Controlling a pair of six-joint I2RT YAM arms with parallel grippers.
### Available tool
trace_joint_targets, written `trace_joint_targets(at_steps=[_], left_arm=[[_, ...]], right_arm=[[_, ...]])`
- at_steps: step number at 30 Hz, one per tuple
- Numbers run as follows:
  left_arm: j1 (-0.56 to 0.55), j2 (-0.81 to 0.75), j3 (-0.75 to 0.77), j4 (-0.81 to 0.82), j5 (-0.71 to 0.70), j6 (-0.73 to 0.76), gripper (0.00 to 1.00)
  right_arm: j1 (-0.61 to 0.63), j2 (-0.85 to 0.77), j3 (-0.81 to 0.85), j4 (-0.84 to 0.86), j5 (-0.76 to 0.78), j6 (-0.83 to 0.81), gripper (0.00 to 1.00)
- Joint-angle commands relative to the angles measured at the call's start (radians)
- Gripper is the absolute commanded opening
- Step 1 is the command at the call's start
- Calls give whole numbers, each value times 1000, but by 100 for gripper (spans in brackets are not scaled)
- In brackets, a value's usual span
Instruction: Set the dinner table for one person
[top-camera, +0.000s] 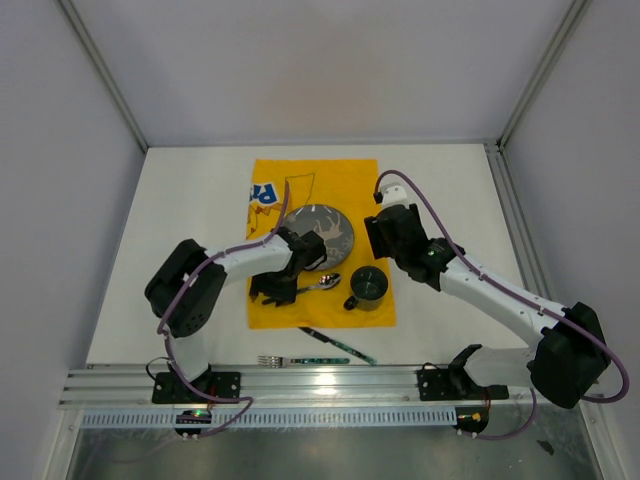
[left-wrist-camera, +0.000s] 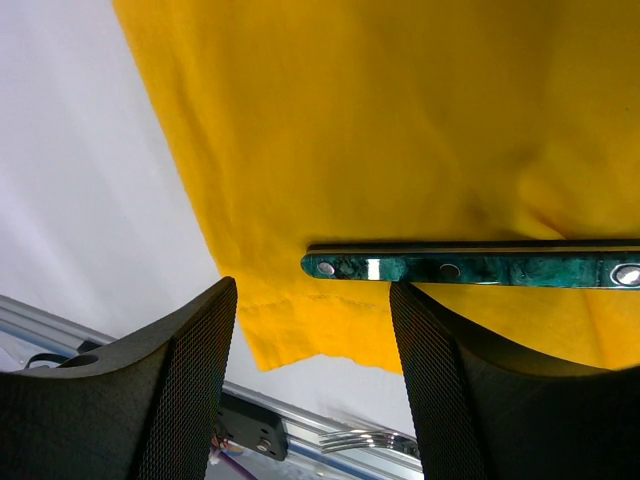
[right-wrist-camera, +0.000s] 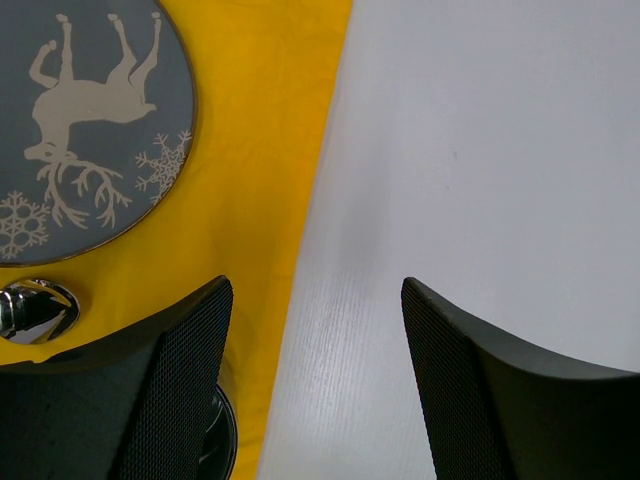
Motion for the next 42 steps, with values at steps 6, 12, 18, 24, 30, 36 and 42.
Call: trace_joint_targets(at_steps=[6,12,18,24,30,36,42], left_arm=[[24,-14,-5,-15,-79,-4,66],[50,9,1,8,-100,17,66],[84,32,9,33,-109,45,66],[115,54,26,53,-126,77,65],[132,80,70,56,-118,95,65],[132,56,87,14,-73,83,63],[129,-122,70,-55,13,39,64]], right_arm=[[-5,-13,0,35,13,0,72],[-4,-27,-8,35,11,-1,73],[-5,-38,-13,35,8,-1,73],[-4,-39,-13,38,2,0,73],[-4,-39,-16,38,-9,5,73],[-4,-42,-25,41,-9,3,73],[-4,-36,-28,50,-1,0,73]])
